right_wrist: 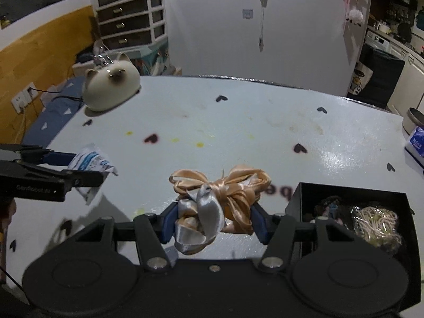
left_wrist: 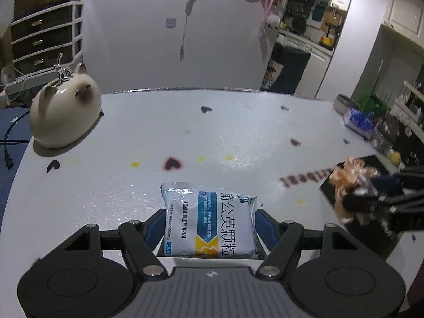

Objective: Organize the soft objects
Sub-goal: 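Carry the scrunchie into the box with the right tool and release it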

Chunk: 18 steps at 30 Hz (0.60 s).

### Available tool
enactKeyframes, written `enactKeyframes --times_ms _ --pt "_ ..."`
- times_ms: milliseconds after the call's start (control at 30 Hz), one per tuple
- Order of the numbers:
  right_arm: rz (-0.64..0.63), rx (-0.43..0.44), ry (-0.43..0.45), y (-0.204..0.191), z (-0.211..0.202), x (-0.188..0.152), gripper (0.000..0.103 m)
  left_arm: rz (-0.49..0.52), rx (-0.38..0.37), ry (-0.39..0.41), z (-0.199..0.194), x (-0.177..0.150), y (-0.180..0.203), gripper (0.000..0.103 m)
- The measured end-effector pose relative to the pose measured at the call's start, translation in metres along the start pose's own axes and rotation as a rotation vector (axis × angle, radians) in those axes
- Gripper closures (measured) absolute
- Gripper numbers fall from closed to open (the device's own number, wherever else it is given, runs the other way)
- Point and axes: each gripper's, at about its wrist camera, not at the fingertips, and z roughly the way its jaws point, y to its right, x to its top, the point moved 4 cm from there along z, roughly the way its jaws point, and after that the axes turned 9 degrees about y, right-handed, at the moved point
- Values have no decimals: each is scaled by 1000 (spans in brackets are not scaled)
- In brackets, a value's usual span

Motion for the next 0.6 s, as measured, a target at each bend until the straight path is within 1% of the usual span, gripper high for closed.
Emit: enactKeyframes --times_ms 133,367,600 --pt "-12 16 30 8 -17 -4 45 -23 14 23 -12 0 25 31" --pt "-25 71 35 47 -41 -14 45 -51 49 39 -24 -4 74 31" --pt "-52 112 69 111 -67 -12 45 -83 60 65 -25 -5 125 31"
